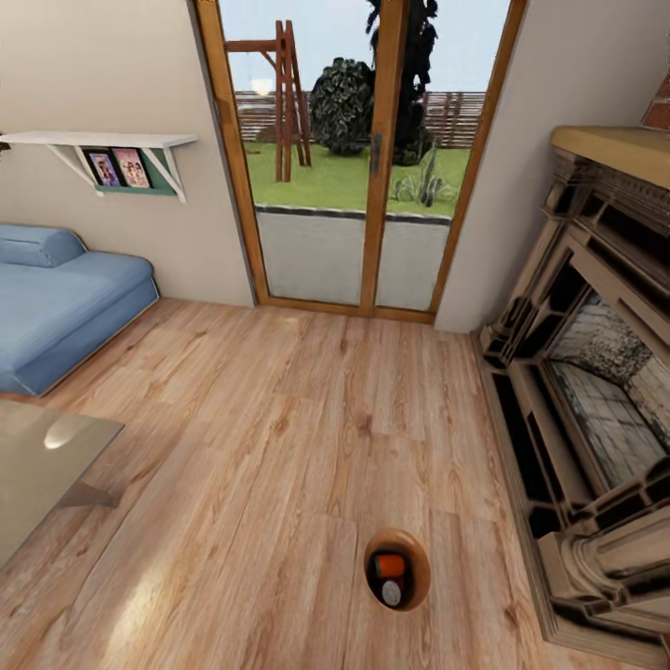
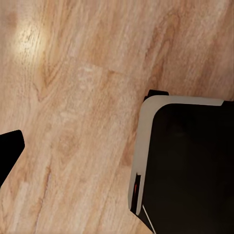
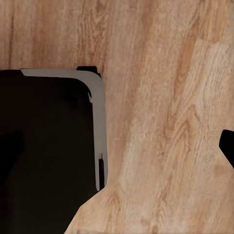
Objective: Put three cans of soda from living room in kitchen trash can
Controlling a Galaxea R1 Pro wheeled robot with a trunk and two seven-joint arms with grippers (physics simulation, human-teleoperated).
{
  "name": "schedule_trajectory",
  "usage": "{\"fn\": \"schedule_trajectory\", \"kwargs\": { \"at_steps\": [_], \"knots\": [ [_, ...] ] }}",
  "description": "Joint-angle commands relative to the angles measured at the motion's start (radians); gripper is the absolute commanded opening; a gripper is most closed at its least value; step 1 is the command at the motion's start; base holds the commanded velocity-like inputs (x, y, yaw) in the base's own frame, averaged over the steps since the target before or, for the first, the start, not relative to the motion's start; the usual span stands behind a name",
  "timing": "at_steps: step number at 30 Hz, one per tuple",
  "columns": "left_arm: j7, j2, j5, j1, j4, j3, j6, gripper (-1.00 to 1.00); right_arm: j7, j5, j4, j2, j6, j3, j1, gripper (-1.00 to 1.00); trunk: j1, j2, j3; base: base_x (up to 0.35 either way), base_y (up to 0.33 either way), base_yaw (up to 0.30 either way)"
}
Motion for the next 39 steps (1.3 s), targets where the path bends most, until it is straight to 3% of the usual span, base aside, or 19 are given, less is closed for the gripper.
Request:
{"fn": "schedule_trajectory", "kwargs": {
  "at_steps": [1,27,34,39],
  "knots": [
    [0.0,0.0,0.0,0.0,0.0,0.0,0.0,1.0,0.0,0.0,0.0,0.0,0.0,0.0,0.0,1.0,0.0,0.0,0.002,0.0,0.0,0.0],
    [0.0,0.001,0.001,0.0,0.0,0.001,0.0,1.0,0.001,-0.006,0.023,0.004,-0.004,0.001,0.0,1.0,0.0,0.0,0.041,0.0,0.0,0.0],
    [0.031,0.0,0.004,0.0,-0.001,0.007,0.007,1.0,0.005,-0.014,0.026,0.046,-0.003,-0.003,0.0,1.0,0.0,0.0,0.042,0.0,0.0,0.0],
    [0.066,0.001,0.004,0.0,-0.002,0.006,0.006,1.0,0.004,-0.016,0.026,0.059,-0.003,-0.006,0.0,1.0,0.0,0.0,0.042,0.0,0.0,0.0]
  ]
}}
